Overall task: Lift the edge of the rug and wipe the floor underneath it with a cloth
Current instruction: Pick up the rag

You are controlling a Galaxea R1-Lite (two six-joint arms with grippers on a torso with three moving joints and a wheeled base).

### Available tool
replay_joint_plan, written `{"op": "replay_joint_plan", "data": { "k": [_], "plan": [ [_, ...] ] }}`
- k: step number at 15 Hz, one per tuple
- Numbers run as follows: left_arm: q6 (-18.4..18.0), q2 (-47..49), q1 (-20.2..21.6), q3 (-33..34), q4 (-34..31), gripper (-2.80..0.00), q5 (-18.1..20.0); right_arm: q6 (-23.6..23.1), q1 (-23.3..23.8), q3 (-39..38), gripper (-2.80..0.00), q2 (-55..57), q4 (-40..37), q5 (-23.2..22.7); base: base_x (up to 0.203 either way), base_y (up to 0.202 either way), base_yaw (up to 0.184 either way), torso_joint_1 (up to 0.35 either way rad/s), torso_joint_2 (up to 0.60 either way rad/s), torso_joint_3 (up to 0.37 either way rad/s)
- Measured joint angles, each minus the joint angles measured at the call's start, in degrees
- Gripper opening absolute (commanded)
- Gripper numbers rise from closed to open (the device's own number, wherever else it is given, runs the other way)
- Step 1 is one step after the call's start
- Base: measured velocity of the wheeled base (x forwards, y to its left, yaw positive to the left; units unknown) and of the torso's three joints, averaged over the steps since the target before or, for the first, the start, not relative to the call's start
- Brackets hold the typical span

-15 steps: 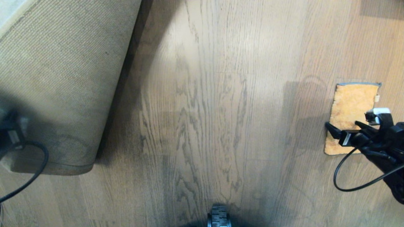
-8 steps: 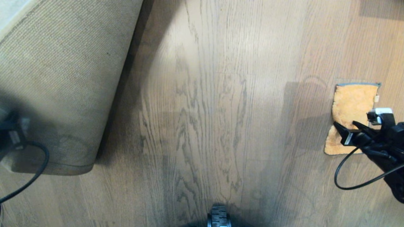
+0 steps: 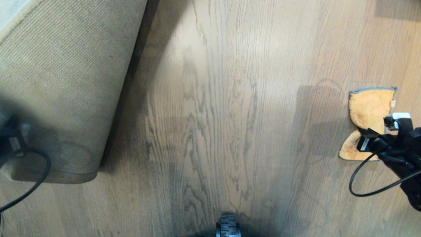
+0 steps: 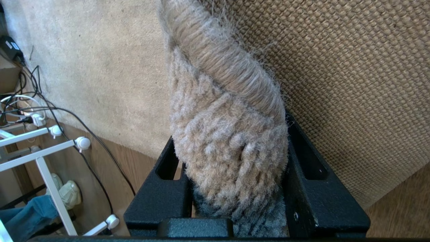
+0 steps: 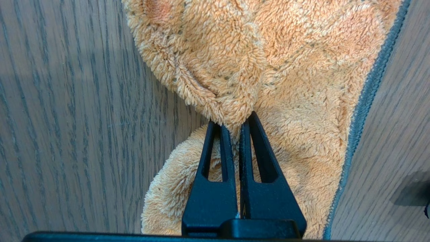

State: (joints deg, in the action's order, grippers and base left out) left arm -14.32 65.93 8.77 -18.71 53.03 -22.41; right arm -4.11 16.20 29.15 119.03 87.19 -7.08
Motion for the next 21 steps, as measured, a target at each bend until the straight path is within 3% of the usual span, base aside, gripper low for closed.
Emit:
{"op": "replay_joint_plan", "data": {
  "k": [6, 21],
  "plan": [
    [0.0, 0.0, -0.1, 0.0, 0.1, -2.80, 0.1, 0.1, -0.1, -1.0, -2.80, -2.4, -0.3, -0.3, 0.000, 0.000, 0.000, 0.000, 0.00, 0.000],
    [0.0, -0.3, -0.8, -0.2, -0.1, -2.80, 0.0, 0.5, -0.5, -12.5, -2.80, -15.1, 0.0, -0.7, 0.000, 0.000, 0.000, 0.000, 0.00, 0.000]
  ]
}}
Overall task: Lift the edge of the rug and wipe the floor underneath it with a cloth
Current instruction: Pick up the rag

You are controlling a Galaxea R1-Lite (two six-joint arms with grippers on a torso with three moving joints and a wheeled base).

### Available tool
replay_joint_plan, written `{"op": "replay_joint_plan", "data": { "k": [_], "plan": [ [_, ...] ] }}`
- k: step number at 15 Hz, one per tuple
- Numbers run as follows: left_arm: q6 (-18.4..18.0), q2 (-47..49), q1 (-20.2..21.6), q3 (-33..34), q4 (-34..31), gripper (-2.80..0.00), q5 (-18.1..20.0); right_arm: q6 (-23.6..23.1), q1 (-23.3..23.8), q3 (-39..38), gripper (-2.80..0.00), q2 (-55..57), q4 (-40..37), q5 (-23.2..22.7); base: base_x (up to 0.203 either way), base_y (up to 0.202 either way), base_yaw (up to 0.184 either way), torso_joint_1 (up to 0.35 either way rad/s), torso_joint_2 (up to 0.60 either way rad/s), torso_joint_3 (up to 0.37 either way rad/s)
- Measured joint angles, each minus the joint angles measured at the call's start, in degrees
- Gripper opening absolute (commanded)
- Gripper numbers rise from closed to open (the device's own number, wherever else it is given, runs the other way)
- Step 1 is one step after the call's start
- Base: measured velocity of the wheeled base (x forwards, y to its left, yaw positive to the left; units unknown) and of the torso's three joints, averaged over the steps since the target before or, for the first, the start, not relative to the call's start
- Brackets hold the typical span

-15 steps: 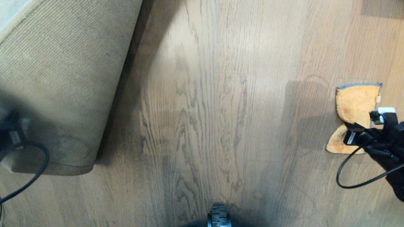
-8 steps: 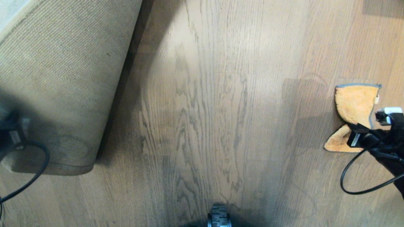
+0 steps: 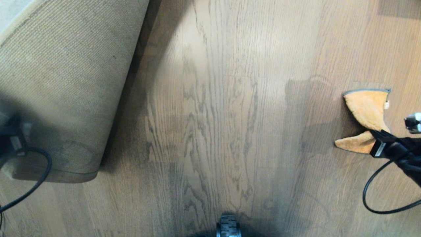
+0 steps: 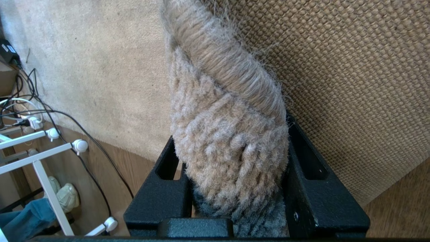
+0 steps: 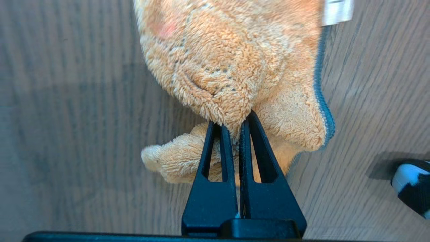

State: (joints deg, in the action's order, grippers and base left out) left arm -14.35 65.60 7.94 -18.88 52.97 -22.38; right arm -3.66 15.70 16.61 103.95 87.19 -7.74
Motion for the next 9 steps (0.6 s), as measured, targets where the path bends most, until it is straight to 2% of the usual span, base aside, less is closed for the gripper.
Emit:
{"op": "replay_joint_plan", "data": {
  "k": [3, 9],
  "plan": [
    [0.0, -0.1, 0.0, -0.2, 0.0, -2.80, 0.0, 0.0, -1.8, -2.5, -2.80, -3.1, 0.0, 0.0, 0.000, 0.000, 0.000, 0.000, 0.00, 0.000],
    [0.0, -0.8, -0.1, -0.3, -0.2, -2.80, 0.0, 0.1, -9.1, -8.5, -2.80, -9.9, 0.0, 0.2, 0.000, 0.000, 0.000, 0.000, 0.00, 0.000]
  ]
}}
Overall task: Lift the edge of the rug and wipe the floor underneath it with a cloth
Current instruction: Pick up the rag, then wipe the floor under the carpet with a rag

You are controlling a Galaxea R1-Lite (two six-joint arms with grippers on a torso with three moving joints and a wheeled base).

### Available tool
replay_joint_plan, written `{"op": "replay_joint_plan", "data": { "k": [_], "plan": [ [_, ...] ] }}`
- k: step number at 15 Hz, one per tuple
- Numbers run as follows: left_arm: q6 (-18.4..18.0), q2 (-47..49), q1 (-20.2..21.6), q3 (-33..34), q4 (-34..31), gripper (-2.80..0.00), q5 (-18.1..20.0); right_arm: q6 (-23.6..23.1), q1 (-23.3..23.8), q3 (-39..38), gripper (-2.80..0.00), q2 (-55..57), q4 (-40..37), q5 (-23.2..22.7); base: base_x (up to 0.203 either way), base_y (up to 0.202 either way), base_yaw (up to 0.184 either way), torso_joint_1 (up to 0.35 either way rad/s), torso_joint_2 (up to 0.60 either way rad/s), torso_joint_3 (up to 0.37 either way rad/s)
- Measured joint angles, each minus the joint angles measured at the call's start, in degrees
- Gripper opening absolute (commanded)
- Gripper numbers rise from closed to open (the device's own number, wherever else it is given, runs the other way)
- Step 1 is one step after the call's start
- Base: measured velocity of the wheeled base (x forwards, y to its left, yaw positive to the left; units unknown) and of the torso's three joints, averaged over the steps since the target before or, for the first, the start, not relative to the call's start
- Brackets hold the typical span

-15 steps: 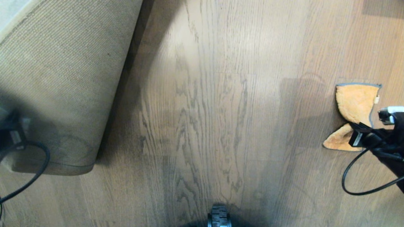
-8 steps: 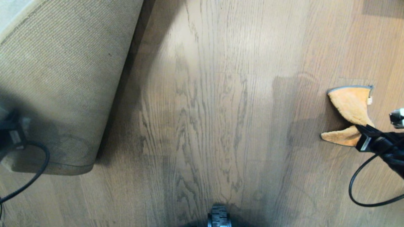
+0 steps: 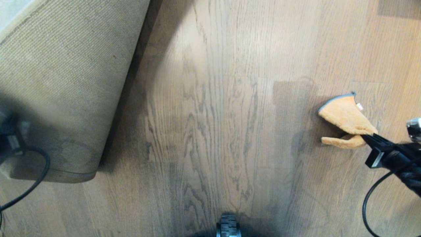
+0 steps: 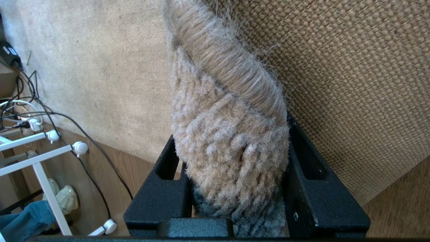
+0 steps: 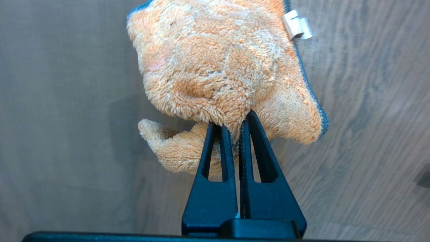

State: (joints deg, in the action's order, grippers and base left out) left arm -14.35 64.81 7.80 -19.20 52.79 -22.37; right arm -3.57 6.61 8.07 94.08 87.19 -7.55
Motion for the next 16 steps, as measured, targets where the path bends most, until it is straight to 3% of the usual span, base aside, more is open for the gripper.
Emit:
{"op": "replay_joint_plan", "data": {
  "k": [8, 16],
  "plan": [
    [0.0, -1.9, 0.0, 0.8, -0.4, -2.80, -0.8, 1.4, -10.5, -4.4, -2.80, -7.1, 0.0, 0.0, 0.000, 0.000, 0.000, 0.000, 0.00, 0.000],
    [-0.2, -3.4, 0.1, 2.6, -0.2, -2.80, -1.7, 3.4, -22.0, -4.0, -2.80, -6.2, 0.0, 0.0, 0.000, 0.000, 0.000, 0.000, 0.00, 0.000]
  ]
}}
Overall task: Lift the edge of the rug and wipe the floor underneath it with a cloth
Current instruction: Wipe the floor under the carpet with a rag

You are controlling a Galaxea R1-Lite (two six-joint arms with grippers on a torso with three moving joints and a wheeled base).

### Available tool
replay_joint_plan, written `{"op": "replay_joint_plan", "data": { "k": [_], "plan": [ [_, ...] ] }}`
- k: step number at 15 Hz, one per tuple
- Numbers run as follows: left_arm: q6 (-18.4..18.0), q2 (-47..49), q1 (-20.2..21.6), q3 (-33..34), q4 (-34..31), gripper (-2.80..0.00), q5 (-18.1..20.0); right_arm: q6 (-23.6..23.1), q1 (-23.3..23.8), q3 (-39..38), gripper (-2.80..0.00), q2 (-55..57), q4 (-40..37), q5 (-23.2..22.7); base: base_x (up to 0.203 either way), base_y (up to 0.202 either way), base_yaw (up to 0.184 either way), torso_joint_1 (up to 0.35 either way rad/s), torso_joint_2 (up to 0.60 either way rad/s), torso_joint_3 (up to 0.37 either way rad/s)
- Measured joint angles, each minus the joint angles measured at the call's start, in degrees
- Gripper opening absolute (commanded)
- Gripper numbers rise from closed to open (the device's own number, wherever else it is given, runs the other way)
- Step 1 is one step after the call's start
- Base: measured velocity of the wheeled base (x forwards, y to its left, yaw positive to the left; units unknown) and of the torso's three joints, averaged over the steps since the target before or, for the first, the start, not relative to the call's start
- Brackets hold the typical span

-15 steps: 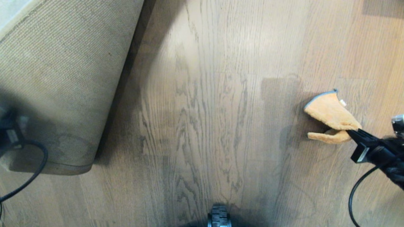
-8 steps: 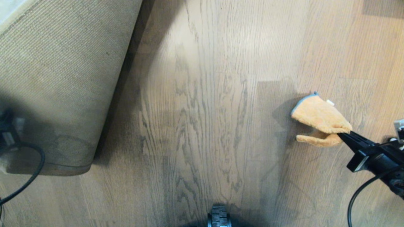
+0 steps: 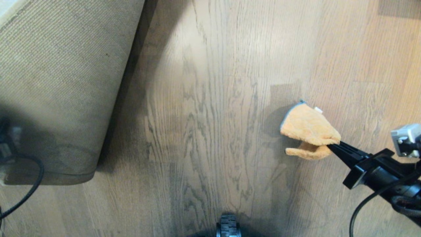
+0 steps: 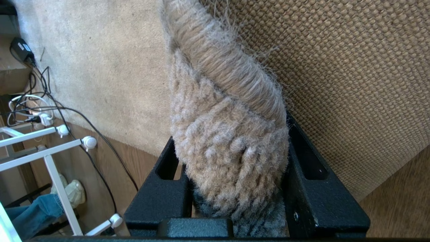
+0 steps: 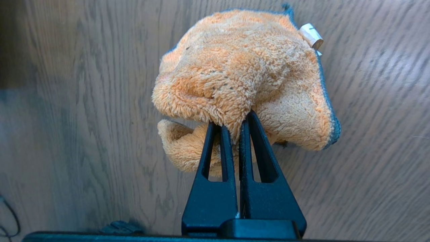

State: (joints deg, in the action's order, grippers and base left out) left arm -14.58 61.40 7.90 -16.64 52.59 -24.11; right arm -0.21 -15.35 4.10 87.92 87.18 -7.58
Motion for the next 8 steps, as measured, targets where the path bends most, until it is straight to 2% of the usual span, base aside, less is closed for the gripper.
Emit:
{"op": "replay_joint_plan", "data": {
  "k": [8],
  "plan": [
    [-0.2, -0.7, -0.8, 1.2, 0.5, -2.80, 0.0, 0.3, -0.8, -0.1, -2.80, 0.9, 0.0, 0.2, 0.000, 0.000, 0.000, 0.000, 0.00, 0.000]
  ]
}}
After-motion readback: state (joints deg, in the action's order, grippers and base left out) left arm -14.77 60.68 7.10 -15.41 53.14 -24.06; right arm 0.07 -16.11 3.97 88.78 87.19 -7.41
